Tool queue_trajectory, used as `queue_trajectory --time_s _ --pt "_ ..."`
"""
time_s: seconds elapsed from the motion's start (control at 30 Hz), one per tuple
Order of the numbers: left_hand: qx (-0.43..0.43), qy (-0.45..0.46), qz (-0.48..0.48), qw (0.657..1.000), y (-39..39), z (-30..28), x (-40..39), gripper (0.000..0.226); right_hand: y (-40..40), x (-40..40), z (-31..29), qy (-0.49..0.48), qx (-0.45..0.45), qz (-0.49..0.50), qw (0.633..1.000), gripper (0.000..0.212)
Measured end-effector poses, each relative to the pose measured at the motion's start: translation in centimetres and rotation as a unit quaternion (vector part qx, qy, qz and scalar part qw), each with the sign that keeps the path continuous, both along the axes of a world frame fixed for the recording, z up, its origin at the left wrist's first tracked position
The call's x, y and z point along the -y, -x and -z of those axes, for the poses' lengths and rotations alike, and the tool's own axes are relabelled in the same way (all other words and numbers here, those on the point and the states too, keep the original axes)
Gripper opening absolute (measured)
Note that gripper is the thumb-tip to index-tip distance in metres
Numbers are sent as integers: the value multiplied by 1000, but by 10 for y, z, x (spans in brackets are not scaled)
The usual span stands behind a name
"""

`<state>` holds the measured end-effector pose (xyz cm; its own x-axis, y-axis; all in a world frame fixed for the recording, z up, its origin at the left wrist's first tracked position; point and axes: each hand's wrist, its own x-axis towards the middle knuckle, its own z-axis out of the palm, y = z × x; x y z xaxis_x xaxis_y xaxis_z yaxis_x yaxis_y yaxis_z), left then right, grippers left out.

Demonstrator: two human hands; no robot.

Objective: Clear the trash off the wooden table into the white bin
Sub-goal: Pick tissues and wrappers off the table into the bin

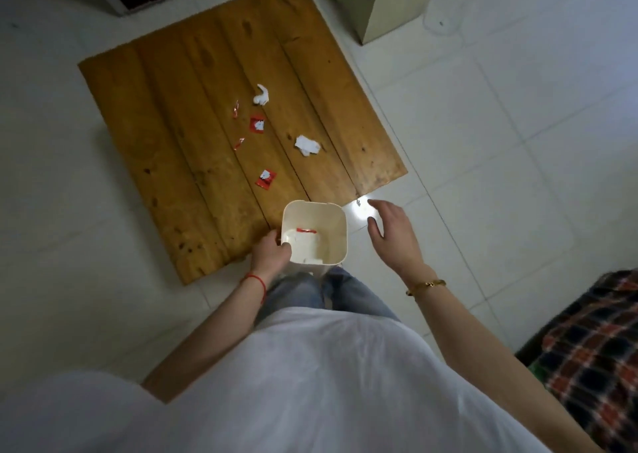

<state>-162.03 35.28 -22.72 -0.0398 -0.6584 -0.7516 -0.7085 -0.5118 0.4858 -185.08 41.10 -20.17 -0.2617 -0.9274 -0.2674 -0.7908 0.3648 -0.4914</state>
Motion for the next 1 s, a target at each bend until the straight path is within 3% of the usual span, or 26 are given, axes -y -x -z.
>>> queue_trajectory --time_s 0.33,0.63,1.0 --pt "-10 -27 -152 988 12 43 -27 42 13 83 55 -10 9 -142 990 39" --pt "19 -66 -188 980 11 116 -43 47 -4 154 122 -19 5 -241 970 54" --pt "1 -41 -246 969 25 189 -64 53 -14 208 205 -42 -34 -280 958 65"
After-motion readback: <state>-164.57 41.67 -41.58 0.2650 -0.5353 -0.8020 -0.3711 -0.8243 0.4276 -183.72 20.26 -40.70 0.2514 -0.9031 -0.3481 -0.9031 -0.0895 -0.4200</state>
